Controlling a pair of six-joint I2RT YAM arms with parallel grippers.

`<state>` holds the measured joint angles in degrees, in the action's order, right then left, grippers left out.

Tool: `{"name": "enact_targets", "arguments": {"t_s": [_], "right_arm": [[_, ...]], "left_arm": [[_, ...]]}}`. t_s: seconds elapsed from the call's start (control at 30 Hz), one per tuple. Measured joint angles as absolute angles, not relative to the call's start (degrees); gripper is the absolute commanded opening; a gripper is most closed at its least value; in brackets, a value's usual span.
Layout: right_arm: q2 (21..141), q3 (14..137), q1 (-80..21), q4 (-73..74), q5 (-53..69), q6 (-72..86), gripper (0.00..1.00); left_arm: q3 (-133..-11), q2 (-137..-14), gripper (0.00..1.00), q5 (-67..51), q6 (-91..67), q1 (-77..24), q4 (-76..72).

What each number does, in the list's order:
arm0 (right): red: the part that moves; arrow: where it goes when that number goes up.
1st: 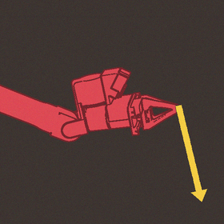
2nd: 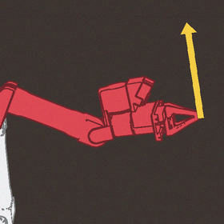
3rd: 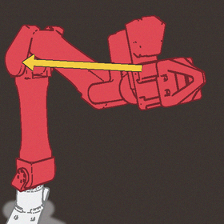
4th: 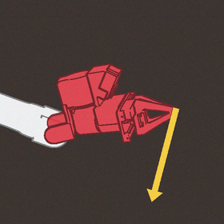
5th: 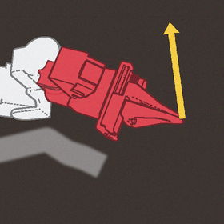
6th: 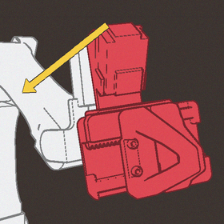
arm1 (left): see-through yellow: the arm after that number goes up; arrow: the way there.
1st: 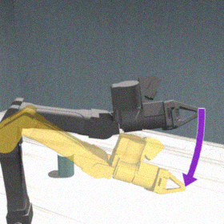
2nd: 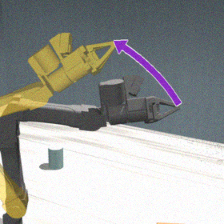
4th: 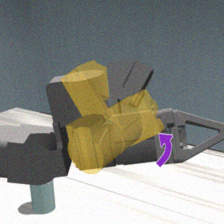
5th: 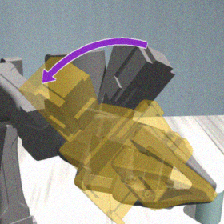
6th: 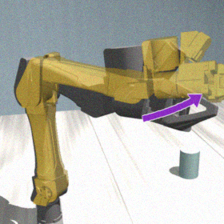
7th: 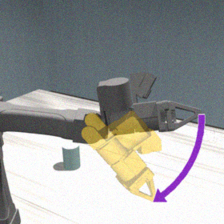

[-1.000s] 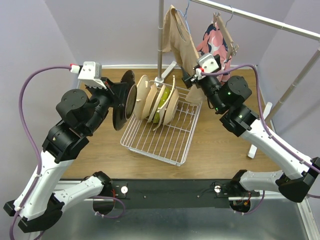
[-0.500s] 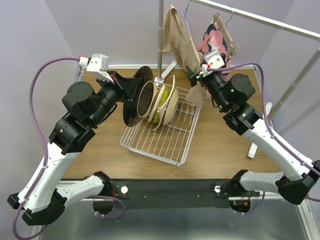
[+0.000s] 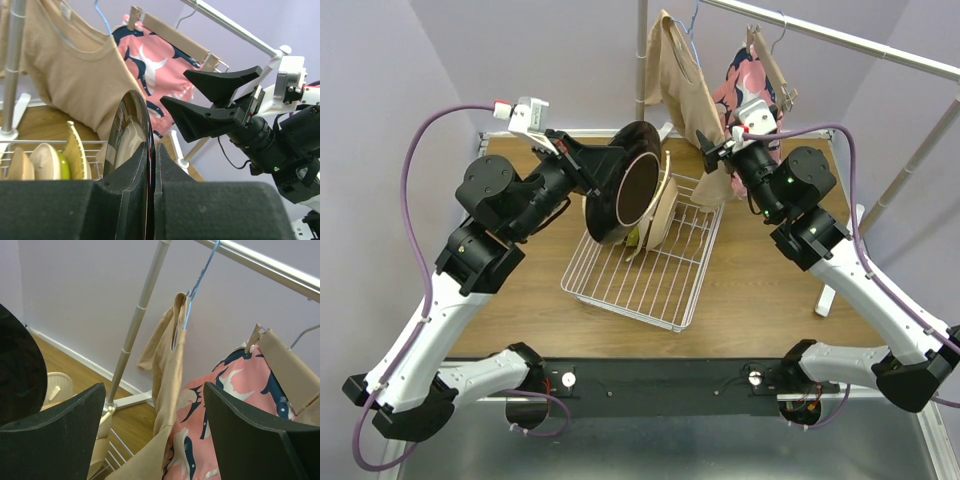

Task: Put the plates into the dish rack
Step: Insert the plate into the dish rack

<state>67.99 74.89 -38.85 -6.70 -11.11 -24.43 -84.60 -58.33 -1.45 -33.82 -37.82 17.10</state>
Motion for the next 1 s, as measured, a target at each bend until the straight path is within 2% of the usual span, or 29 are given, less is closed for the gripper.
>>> {"name": "enact_targets", "arguments": {"t_s": [0.4,1.0], "right_arm": [[67.79,74.91,-36.97,-6.61,-10.66,-23.57,0.87],[66.65,74.91,-34.87,-6.33,-9.72,-21.96,0.87]], "left_arm": [[-79.59,-61.36,0.0,-6.17,-37.65,-38.06,9.39],[-77.03,-68.25,0.0,-7.33,-38.41,-41.5,0.97]]}}
